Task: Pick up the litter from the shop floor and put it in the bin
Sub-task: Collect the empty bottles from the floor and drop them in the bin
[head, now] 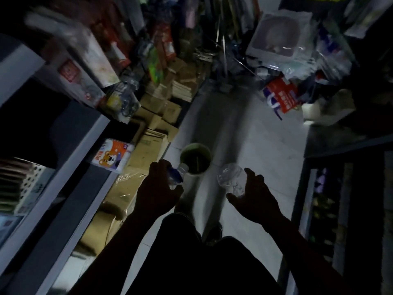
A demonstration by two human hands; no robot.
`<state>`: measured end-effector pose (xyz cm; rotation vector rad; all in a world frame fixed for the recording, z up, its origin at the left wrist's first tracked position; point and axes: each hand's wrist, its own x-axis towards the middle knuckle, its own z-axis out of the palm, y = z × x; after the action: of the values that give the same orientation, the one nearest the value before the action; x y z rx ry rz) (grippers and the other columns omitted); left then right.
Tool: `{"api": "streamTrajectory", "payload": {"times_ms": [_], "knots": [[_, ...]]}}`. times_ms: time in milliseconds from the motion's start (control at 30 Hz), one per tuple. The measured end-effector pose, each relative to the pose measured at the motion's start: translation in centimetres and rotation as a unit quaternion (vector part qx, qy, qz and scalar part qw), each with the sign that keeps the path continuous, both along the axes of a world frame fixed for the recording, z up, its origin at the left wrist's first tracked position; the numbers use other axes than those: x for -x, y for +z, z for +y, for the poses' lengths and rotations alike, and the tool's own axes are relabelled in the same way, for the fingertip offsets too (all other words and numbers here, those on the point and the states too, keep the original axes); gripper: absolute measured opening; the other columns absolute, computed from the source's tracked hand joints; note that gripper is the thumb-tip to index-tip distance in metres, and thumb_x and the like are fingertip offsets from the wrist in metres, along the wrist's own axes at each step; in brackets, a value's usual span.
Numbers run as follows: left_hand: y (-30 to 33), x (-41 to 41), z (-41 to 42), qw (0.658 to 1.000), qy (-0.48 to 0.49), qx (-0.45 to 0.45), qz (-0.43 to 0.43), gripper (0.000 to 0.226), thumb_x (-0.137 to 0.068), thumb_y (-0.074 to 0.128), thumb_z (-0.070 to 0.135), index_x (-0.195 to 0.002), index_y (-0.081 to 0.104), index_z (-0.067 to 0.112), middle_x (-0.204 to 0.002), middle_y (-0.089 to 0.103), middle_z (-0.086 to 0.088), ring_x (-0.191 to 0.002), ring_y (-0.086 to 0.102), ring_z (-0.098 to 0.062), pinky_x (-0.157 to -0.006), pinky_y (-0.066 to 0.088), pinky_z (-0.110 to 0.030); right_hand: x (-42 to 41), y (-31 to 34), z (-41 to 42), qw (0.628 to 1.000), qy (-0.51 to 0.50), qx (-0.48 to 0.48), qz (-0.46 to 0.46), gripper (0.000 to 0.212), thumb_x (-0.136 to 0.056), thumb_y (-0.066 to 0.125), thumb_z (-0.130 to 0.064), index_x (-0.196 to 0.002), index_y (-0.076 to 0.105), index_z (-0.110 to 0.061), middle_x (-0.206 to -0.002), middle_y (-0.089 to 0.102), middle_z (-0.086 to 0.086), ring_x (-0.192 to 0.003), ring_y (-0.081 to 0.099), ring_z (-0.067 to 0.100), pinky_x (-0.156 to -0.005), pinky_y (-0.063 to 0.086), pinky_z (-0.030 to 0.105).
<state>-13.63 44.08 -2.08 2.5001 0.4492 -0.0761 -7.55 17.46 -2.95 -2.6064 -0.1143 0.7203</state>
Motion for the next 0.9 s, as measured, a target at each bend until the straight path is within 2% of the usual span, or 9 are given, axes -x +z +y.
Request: {"api": "streamTrajectory", "payload": {"times_ms": [100,267,367,500,600,700,767,833,900], "knots": [[-1.0,-2.6,2.3,0.999,0.028,0.014,0.039,0.071,-0.073,0.084,0.033,-0.128,0.041,0.022,-0.116,0.04,0.006,-0.091,0.05,-0.011,-0.061,0.035,-0.013,-4.4,-1.5,3.0,0.997,0.023,-0.005,0.075,0.11,-0.073,0.08,-0.05,-0.152,0.01,-0.02,-0.135,0.033,0.01,-0.121,0.049,0.03,-0.085,0.049,0.037],[-3.0,-7.9,6.2,0.998,0.012,0.025,0.06,0.068,-0.073,0.083,0.032,-0.127,0.042,0.025,-0.118,0.044,0.003,-0.088,0.054,-0.015,-0.061,0.037,-0.015,-11.0,-3.1,8.1,0.986,0.063,0.025,0.154,0.123,-0.061,0.086,-0.043,-0.15,0.004,-0.025,-0.133,0.024,0.012,-0.121,0.045,0.035,-0.089,0.055,0.046],[-3.8,-11.4,7.8,0.997,0.007,0.027,0.065,0.067,-0.073,0.082,0.031,-0.126,0.041,0.027,-0.117,0.043,0.006,-0.087,0.054,-0.012,-0.062,0.041,-0.016,-14.4,-3.9,10.6,0.98,0.073,0.041,0.179,0.114,-0.063,0.087,-0.039,-0.146,0.011,-0.021,-0.129,0.023,0.009,-0.12,0.044,0.033,-0.089,0.055,0.044],[-6.0,-16.0,9.1,0.995,-0.002,0.054,0.084,0.06,-0.077,0.077,0.028,-0.124,0.041,0.026,-0.115,0.044,0.003,-0.089,0.057,-0.016,-0.072,0.055,-0.033,-18.5,-6.1,12.7,0.982,0.048,0.022,0.183,0.1,-0.071,0.081,-0.046,-0.144,0.02,-0.017,-0.129,0.026,0.009,-0.114,0.052,0.033,-0.089,0.056,0.046],[-8.2,-19.6,9.0,0.985,0.036,0.094,0.137,0.056,-0.077,0.078,0.025,-0.121,0.043,0.023,-0.111,0.041,0.003,-0.091,0.057,-0.019,-0.076,0.055,-0.036,-21.3,-8.7,13.6,0.975,-0.002,-0.005,0.223,0.096,-0.078,0.08,-0.042,-0.149,0.025,-0.011,-0.137,0.033,0.014,-0.125,0.047,0.034,-0.097,0.05,0.043],[-12.7,-22.6,8.9,0.955,0.108,0.157,0.228,0.049,-0.072,0.083,0.034,-0.105,0.052,0.015,-0.099,0.051,-0.002,-0.081,0.053,-0.013,-0.068,0.049,-0.03,-23.9,-12.9,13.9,0.958,-0.064,-0.023,0.277,0.09,-0.081,0.079,-0.046,-0.15,0.034,-0.01,-0.141,0.05,0.016,-0.124,0.054,0.032,-0.095,0.049,0.038],[-16.9,-23.9,8.6,0.919,0.172,0.232,0.269,0.048,-0.062,0.082,0.045,-0.081,0.056,0.009,-0.076,0.059,-0.011,-0.059,0.05,-0.011,-0.055,0.041,-0.024,-25.4,-16.3,13.9,0.932,-0.148,-0.043,0.327,0.073,-0.085,0.077,-0.04,-0.142,0.043,-0.008,-0.123,0.061,0.015,-0.102,0.066,0.031,-0.076,0.058,0.037],[-20.6,-24.8,7.9,0.862,0.266,0.299,0.311,0.039,-0.061,0.081,0.037,-0.072,0.062,0.004,-0.058,0.055,-0.005,-0.049,0.048,-0.016,-0.052,0.037,-0.024,-26.8,-19.8,14.1,0.896,-0.214,-0.054,0.386,0.057,-0.088,0.075,-0.035,-0.125,0.042,-0.006,-0.107,0.054,0.009,-0.075,0.06,0.019,-0.047,0.052,0.025],[-24.4,-25.7,7.2,0.822,0.328,0.341,0.316,0.02,-0.069,0.08,0.021,-0.072,0.069,0.004,-0.052,0.056,-0.006,-0.047,0.05,-0.021,-0.053,0.04,-0.028,-28.2,-24.1,14.3,0.877,-0.245,-0.046,0.412,0.044,-0.092,0.071,-0.028,-0.112,0.037,-0.01,-0.096,0.049,0.007,-0.065,0.051,0.013,-0.044,0.049,0.025]]}}
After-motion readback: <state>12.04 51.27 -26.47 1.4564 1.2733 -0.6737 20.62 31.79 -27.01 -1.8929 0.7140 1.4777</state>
